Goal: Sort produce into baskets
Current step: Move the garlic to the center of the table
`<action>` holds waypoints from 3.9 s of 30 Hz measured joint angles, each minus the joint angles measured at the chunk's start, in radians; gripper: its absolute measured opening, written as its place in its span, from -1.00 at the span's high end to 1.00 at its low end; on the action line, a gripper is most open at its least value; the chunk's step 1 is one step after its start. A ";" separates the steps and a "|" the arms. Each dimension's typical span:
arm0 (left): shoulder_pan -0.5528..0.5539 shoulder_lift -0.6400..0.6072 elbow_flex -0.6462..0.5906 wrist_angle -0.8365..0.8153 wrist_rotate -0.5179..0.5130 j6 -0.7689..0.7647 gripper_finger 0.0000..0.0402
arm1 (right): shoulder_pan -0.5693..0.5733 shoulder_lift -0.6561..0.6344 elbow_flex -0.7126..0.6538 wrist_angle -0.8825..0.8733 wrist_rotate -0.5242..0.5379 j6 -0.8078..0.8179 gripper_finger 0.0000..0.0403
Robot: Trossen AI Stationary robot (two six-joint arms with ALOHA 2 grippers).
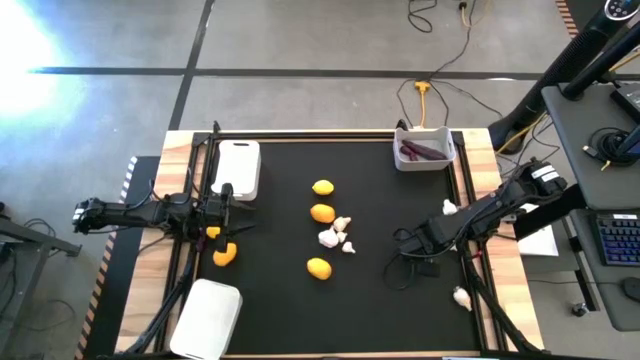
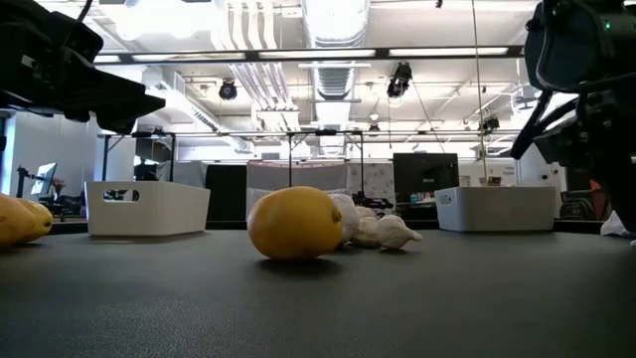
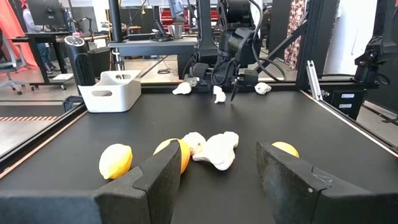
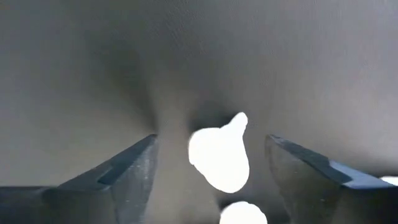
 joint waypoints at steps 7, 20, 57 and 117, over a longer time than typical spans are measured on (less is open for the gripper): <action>0.000 0.000 0.000 0.000 0.000 0.000 0.05 | 0.000 0.000 0.000 -0.007 0.000 0.002 0.03; 0.000 0.000 0.000 0.000 0.000 0.000 0.05 | 0.000 0.001 0.125 0.023 0.008 0.048 0.51; 0.000 0.001 0.000 0.000 0.000 0.000 0.05 | -0.016 0.428 0.562 0.426 0.450 -0.063 -0.05; 0.000 0.006 0.000 0.000 0.000 0.000 0.05 | -0.822 0.341 0.027 -0.311 0.190 -0.211 -0.06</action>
